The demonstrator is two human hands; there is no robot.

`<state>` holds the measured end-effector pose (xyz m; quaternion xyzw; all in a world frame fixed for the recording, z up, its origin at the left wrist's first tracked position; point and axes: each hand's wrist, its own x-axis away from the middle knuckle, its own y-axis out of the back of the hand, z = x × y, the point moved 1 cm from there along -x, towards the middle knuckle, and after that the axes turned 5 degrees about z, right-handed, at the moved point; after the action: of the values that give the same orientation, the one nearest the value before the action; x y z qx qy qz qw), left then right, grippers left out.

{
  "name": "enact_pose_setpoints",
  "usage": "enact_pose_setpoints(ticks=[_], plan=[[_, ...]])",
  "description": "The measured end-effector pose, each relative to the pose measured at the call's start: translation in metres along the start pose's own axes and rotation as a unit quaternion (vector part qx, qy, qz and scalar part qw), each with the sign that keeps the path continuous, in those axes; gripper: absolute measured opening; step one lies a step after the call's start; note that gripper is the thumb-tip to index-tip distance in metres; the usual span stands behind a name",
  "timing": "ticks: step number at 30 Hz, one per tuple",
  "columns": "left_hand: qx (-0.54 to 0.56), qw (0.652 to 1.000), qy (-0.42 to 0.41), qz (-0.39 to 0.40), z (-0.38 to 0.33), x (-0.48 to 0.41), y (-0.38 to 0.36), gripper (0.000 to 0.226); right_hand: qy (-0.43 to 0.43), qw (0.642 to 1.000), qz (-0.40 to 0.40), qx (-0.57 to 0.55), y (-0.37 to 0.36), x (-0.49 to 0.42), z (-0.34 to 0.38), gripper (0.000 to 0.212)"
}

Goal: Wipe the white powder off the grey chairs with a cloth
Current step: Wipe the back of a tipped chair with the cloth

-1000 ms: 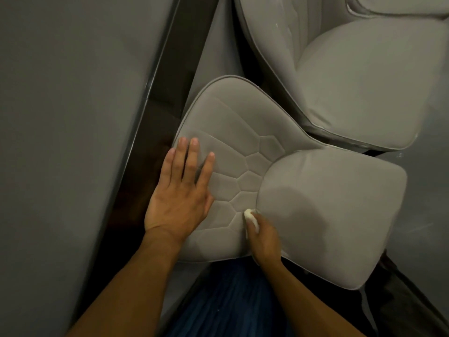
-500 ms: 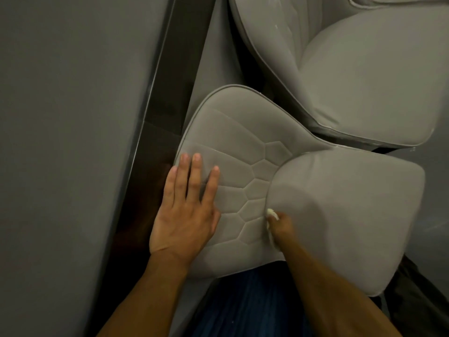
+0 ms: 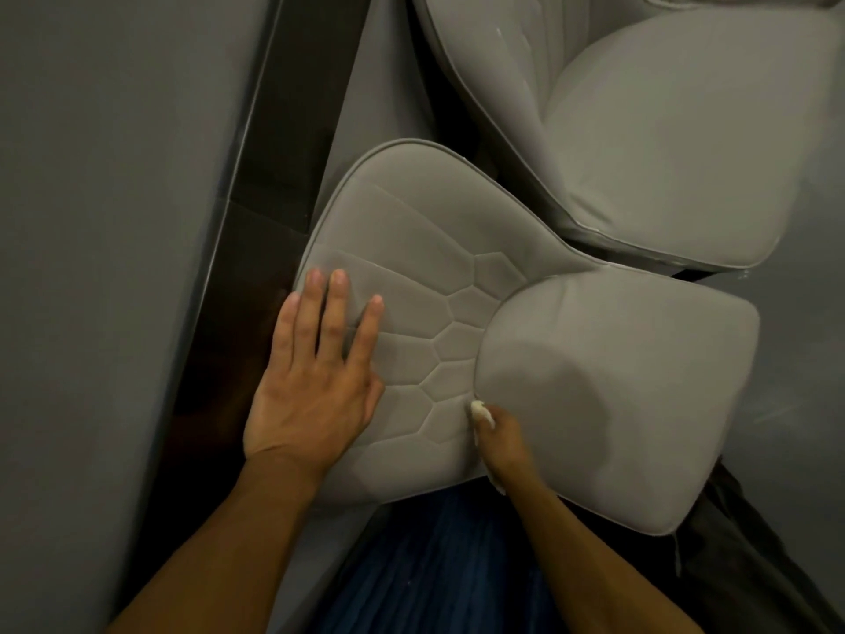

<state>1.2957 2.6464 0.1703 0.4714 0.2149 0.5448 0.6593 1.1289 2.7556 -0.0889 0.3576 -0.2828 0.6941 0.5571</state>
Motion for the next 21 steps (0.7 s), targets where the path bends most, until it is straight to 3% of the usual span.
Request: enact_pose_setpoints(ticks=[2,9,13,21], plan=[[0.007,1.000,-0.001,-0.004,0.000,0.000,0.000,0.072,-0.004,1.000,-0.001,0.023,-0.014,-0.001,0.007,0.041],[-0.013,1.000,-0.001,0.009,0.001,0.001,-0.002,0.072,0.221,0.974,-0.040,-0.018,-0.036,0.057,0.072,0.049],[-0.011,1.000,-0.002,0.009,0.001,0.001,-0.003,0.071,0.209,0.971,-0.108,-0.042,-0.036,0.045,0.080,0.045],[-0.030,0.999,0.000,0.023,0.000,0.003,0.000,0.074,0.269,0.962,-0.044,0.000,-0.036,0.053,0.069,0.032]])
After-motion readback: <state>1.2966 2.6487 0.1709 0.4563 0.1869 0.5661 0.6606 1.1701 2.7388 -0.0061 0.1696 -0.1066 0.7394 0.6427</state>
